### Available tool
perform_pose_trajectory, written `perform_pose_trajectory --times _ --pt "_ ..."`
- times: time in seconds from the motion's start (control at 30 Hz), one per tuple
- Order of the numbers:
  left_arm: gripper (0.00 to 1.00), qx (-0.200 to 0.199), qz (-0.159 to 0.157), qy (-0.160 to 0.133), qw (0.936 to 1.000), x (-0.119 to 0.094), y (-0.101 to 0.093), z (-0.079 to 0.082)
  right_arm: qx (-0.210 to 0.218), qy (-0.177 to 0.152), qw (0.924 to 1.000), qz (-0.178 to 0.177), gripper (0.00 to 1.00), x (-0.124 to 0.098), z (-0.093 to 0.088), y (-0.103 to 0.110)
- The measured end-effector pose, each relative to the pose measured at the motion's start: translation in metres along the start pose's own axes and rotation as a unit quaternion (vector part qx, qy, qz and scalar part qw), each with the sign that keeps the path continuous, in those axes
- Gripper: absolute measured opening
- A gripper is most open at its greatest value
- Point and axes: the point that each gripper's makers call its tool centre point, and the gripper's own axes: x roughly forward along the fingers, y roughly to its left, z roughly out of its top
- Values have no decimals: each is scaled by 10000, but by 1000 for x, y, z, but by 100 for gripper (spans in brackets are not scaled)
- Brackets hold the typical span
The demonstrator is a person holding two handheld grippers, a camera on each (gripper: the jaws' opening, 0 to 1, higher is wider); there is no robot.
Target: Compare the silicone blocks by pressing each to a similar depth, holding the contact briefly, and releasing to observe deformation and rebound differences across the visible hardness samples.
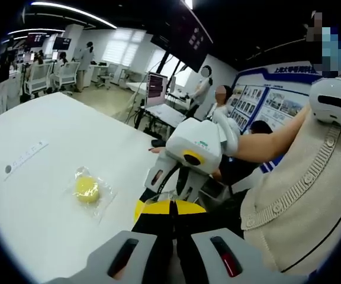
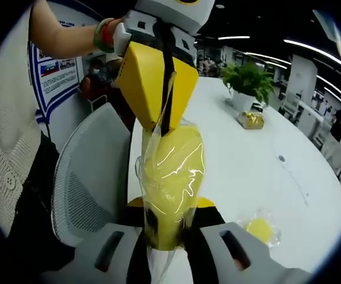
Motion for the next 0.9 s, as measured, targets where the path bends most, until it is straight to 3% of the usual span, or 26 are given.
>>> perform_pose_trajectory --times 0.37,0.57,0.9 --pt "0 -215 24 -89 9997 -3 1 -2 164 3 9999 36 20 3 -1 0" --pt "0 -329 60 -203 9992 -5 5 2 260 -44 9996 26 31 5 2 0" --pt "0 -417 101 -269 9987 -9 6 1 161 -217 9996 -108 36 7 10 -3"
